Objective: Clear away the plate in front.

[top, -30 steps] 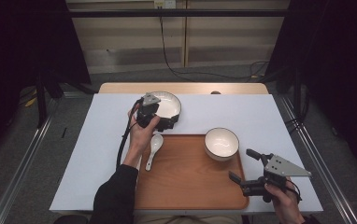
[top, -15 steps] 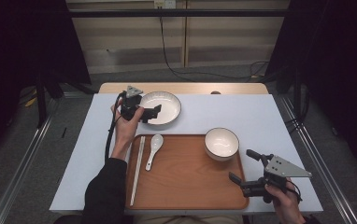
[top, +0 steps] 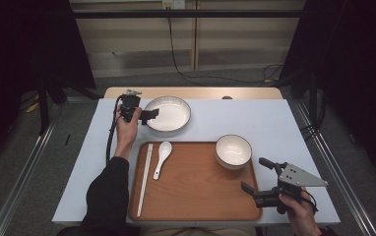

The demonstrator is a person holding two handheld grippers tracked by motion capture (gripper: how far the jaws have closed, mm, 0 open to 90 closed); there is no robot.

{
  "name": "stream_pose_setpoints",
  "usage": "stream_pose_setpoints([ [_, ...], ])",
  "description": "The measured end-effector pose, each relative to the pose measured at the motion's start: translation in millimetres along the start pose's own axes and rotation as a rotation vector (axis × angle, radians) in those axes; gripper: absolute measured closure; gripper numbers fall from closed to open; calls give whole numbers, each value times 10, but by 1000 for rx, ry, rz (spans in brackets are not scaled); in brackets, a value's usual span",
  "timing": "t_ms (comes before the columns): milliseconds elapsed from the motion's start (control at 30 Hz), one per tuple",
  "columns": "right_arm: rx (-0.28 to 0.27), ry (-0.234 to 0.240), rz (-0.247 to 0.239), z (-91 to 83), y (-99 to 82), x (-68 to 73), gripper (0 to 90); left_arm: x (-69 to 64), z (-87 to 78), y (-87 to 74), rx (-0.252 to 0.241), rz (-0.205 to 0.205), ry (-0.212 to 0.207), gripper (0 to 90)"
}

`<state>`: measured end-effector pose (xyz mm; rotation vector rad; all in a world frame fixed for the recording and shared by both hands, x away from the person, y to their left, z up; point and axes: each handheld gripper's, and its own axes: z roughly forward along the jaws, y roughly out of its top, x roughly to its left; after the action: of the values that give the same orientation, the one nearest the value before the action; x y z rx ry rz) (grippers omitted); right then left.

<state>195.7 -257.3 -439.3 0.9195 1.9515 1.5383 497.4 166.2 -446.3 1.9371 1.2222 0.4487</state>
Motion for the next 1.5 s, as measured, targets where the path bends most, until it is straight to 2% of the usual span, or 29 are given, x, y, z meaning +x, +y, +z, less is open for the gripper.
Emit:
stream_pose_setpoints([
  [33,0,1,0,0,0,0,19,21,37,-15,17,-4,3,81],
  [67,2,0,-1,-2,0,1,19,51,66,-39,13,-17,-33,83],
  [100,-1,2,0,-2,0,1,19,74,90,-55,18,-17,-45,69],
  [233,2,-2,4,-3,-1,-1,19,88,155,-67,36,-7,3,100],
  [333,1,-2,4,-3,-1,1,19,101,215,-95,24,-39,0,187],
  [367,2,-2,3,-5,-1,0,19,104,242,-105,37,-46,-10,217],
  [467,1,-5,1,-7,-1,-1,19,89,284,-125,50,-45,6,318],
  [500,1,-2,2,-8,-1,-2,19,74,305,-132,46,-64,0,320],
  [533,0,-2,1,-6,-1,0,19,72,313,-135,61,-46,2,345],
  [567,-3,1,4,-4,-1,3,19,50,334,-140,47,-65,10,360],
  [633,-2,1,4,-6,-1,3,19,78,344,-147,67,-74,4,389],
  [700,-2,-4,4,-8,0,3,19,97,372,-164,60,-94,-4,443],
  [733,-2,-1,3,-6,-1,3,19,104,378,-176,65,-92,-4,468],
  [800,-2,1,3,-4,-1,3,19,153,380,-191,53,-133,-22,523],
  [833,-2,1,2,-3,-1,4,19,171,373,-192,57,-132,-26,561],
  [867,-2,1,2,-1,-2,4,19,181,383,-196,40,-157,-28,580],
  [933,-1,2,0,2,-2,5,19,232,382,-212,40,-183,-52,620],
  [967,1,2,0,-2,-1,7,19,251,385,-216,38,-195,-68,627],
  [1100,1,4,-1,-3,-1,6,19,289,413,-236,16,-263,-85,651],
  [1167,5,5,0,3,0,5,19,302,426,-241,9,-310,-92,677],
  [1267,-1,5,0,-1,1,5,18,333,424,-235,17,-342,-105,708],
  [1333,1,2,0,2,0,-1,18,357,430,-247,6,-410,-121,741],
  [1400,-2,4,1,1,2,2,18,391,429,-251,0,-445,-136,770],
  [1467,1,3,-2,0,2,-4,18,441,429,-277,-16,-524,-167,813],
  [1500,-3,0,-1,-8,9,-12,18,449,431,-280,-18,-549,-179,826],
])
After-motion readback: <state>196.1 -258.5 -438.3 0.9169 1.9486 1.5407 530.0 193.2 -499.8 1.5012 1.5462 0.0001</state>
